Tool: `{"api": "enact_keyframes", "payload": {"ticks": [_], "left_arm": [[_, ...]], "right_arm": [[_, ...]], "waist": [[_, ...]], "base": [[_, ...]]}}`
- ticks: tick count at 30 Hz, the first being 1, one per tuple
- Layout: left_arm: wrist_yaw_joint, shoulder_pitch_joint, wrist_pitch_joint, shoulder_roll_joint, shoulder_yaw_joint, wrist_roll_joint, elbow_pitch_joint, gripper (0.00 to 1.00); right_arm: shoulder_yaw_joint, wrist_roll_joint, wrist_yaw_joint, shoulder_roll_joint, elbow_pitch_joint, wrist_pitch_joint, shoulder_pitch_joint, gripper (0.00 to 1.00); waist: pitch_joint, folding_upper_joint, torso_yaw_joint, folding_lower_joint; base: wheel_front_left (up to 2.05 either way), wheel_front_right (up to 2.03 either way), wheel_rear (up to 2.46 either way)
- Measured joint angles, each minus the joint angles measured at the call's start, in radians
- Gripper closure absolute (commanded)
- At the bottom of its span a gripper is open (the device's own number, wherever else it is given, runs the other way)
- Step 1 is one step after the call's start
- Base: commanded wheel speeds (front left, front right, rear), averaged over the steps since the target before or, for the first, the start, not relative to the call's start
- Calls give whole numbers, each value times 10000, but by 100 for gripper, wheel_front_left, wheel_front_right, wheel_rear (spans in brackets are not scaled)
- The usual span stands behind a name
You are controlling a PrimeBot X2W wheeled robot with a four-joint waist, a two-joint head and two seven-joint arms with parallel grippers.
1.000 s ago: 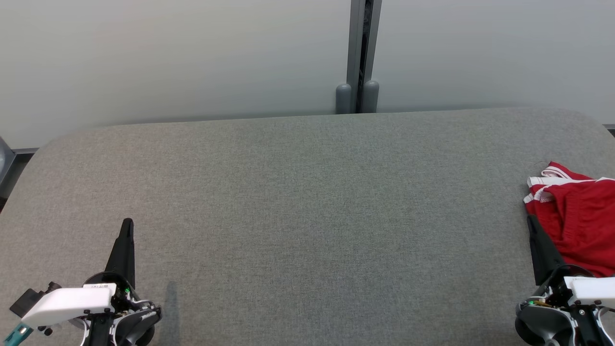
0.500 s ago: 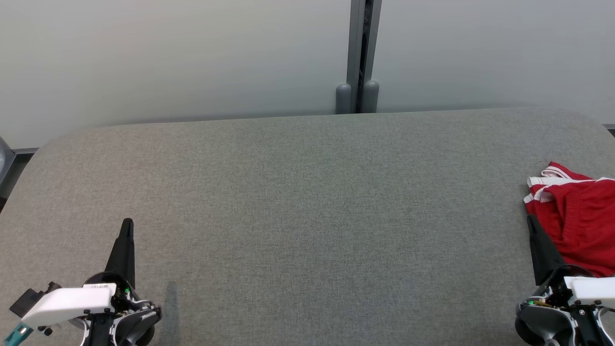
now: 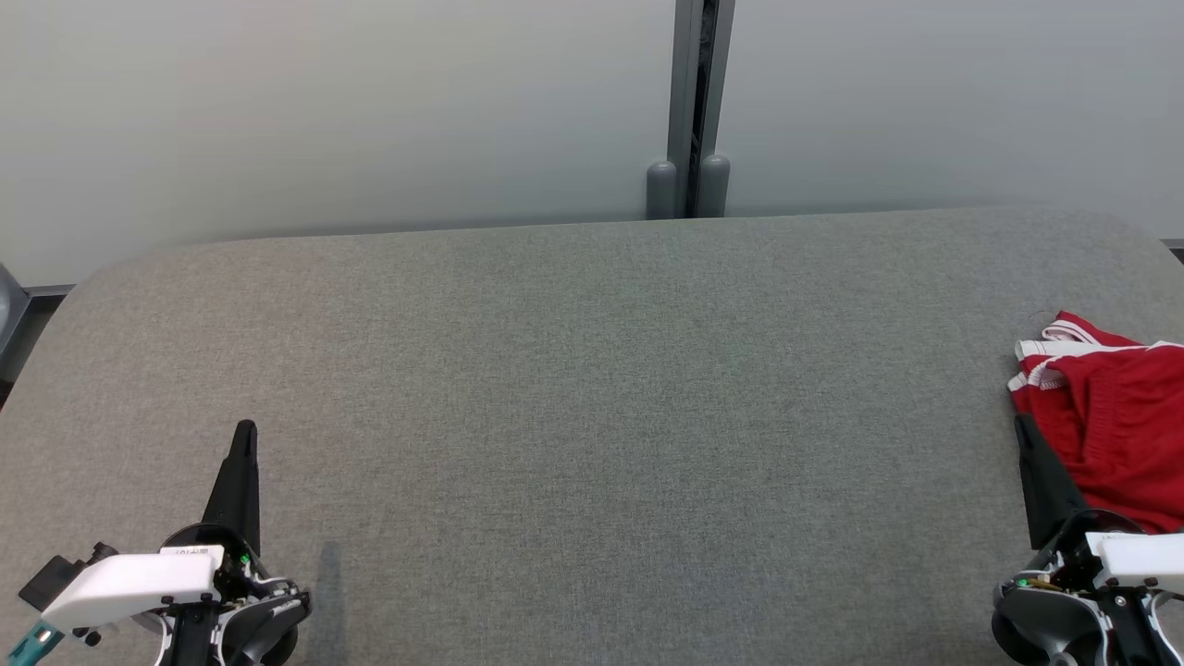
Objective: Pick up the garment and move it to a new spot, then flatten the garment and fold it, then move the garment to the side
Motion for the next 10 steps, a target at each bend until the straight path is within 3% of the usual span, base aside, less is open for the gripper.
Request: {"api": "enact_keyframes", "payload": {"ticks": [10], "left_arm": [[0, 0, 0, 0, 0, 0, 0, 100]], "right_arm": [[0, 0, 0, 0, 0, 0, 0, 100]], "waist": [[0, 0, 0, 0]], "base": [[0, 0, 0]]}}
